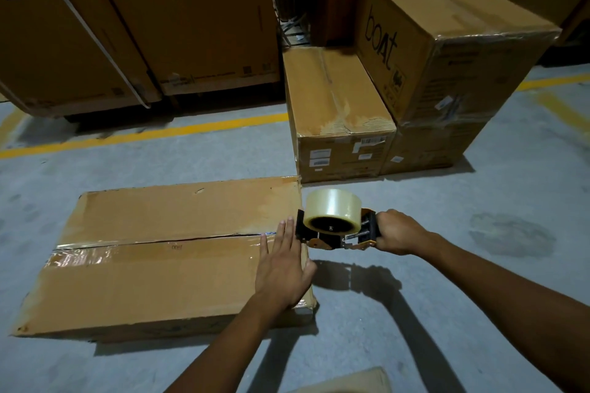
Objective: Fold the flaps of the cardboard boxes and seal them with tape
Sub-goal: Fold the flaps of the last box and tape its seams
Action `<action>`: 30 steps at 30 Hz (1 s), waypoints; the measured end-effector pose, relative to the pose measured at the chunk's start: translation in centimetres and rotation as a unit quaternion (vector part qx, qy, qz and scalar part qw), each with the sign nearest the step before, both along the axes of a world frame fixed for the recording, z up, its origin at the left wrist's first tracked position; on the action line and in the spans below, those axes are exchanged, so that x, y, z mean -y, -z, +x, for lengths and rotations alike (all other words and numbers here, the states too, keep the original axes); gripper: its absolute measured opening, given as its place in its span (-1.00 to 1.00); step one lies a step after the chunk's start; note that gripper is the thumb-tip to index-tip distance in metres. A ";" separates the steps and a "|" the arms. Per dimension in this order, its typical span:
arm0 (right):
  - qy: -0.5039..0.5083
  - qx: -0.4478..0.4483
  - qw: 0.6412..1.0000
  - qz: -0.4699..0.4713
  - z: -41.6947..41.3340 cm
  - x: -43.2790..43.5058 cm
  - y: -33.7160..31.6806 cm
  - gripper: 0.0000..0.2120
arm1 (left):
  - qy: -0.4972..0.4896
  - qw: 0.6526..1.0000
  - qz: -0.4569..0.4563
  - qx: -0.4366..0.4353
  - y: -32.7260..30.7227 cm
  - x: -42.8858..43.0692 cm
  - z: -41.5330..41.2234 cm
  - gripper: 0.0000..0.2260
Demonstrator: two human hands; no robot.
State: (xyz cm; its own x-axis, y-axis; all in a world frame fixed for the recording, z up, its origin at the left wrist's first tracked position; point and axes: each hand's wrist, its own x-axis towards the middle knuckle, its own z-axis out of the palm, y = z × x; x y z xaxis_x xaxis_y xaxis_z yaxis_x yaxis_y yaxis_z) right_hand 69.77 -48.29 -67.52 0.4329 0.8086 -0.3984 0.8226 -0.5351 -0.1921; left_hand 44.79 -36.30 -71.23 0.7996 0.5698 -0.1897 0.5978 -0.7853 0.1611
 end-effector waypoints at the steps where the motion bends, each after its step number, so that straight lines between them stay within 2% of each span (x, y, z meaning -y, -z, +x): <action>1: 0.006 -0.014 1.000 0.004 -0.2 -0.1 0.4 -0.80 | 0.001 1.000 0.000 0.001 0.0 0.0 0.0 -0.26; 5: 0.057 -0.114 0.992 0.005 -0.8 -0.6 1.0 -0.86 | 0.002 1.000 0.006 0.003 0.2 -0.1 0.1 -0.26; 9: 0.163 -0.276 0.946 -0.050 -1.5 0.7 2.4 -0.89 | -0.002 1.000 0.009 -0.007 0.5 0.2 0.0 -0.24; 15: 0.244 -0.379 0.892 -0.025 -2.6 2.5 4.1 -0.80 | 0.025 1.000 0.002 -0.007 0.0 0.1 0.1 -0.30; 18: 0.277 -0.403 0.872 -0.001 -2.8 2.7 3.8 -0.80 | 0.055 0.998 -0.003 -0.004 -0.7 -0.7 0.2 -0.32; 21: 0.304 -0.431 0.849 0.022 -3.1 2.8 3.8 -0.77 | 0.136 0.989 0.047 -0.027 -1.3 -2.9 0.4 -0.32; 25: 0.341 -0.470 0.813 0.049 -3.4 3.5 4.4 -0.81 | 0.265 0.959 0.097 -0.040 -2.3 -5.4 2.0 -0.36; 30: 0.377 -0.526 0.757 0.088 -3.3 5.0 5.9 -0.90 | 0.308 0.947 0.089 -0.026 -2.3 -6.0 3.9 -0.30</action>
State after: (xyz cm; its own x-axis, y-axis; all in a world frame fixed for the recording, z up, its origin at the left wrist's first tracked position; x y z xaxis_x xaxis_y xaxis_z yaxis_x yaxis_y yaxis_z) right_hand 66.47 -53.26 -73.39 0.3150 0.5706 -0.7584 -0.3621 -0.6664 -0.6517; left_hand 48.70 -30.27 -68.88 0.9829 0.0251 -0.1824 0.0212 -0.9995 -0.0230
